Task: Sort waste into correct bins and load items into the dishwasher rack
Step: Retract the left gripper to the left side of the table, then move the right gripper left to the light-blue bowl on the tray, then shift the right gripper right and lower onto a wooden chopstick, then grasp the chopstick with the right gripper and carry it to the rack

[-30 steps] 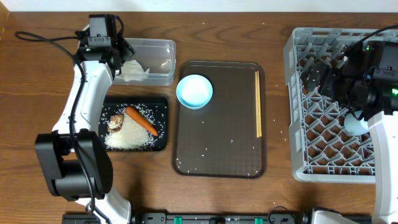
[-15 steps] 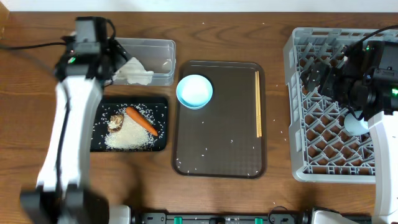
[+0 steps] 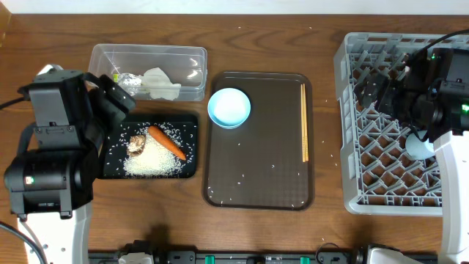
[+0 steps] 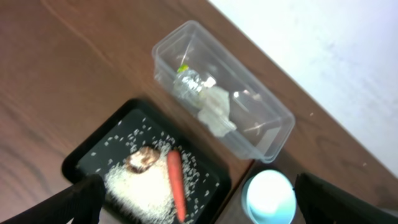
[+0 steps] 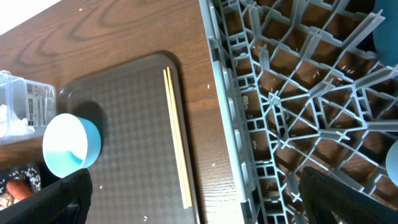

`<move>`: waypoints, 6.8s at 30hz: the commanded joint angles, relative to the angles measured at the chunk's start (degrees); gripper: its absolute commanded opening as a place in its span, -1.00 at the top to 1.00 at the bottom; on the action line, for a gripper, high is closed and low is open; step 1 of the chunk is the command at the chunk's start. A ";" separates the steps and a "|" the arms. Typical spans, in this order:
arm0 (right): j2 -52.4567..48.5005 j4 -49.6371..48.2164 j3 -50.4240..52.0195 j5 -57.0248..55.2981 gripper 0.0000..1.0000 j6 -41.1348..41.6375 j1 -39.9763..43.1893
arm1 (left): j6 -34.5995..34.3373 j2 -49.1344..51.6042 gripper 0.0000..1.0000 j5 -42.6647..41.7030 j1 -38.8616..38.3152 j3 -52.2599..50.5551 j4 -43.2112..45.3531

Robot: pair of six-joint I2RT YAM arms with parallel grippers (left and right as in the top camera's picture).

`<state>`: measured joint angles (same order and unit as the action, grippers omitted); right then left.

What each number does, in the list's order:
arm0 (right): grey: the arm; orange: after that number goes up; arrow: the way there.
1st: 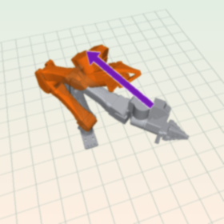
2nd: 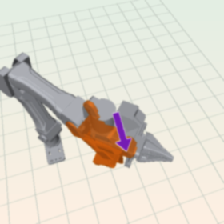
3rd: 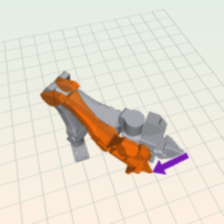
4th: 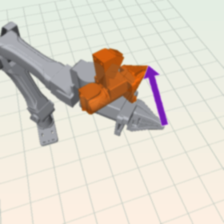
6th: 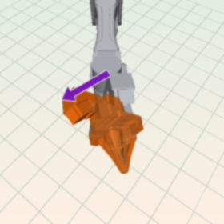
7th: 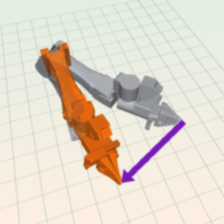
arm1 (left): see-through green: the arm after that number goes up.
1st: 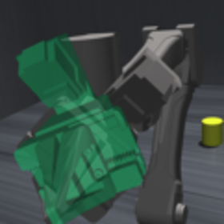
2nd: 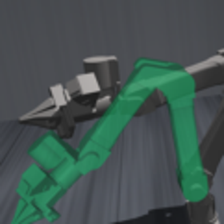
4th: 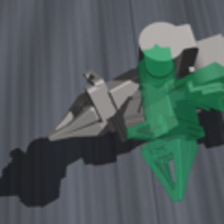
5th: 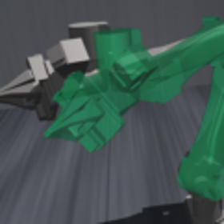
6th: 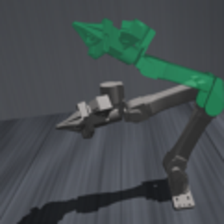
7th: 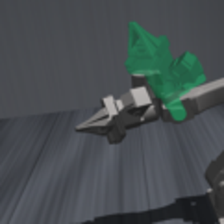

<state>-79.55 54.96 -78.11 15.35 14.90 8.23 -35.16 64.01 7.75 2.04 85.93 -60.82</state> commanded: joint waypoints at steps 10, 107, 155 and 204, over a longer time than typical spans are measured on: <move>-0.09 -0.07 -0.81 -0.48 -0.99 0.50 -0.28 | -0.09 0.83 -0.96 0.87 -0.09 0.22 -3.87; -36.85 -34.97 -0.96 -9.92 -0.42 -22.73 -50.64 | -0.09 1.09 -0.96 0.87 -0.09 0.20 -3.87; -23.69 -9.99 0.66 -26.53 -0.60 20.13 -35.39 | -0.09 1.09 -0.96 0.87 -0.09 0.20 -3.87; -36.09 -12.59 1.95 -20.94 -0.38 26.36 -33.22 | -0.09 1.09 -0.96 0.87 -0.09 0.20 -3.87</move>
<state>-115.15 41.23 -76.62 -4.27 37.08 -25.93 -35.16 64.88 7.73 2.04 85.93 -64.51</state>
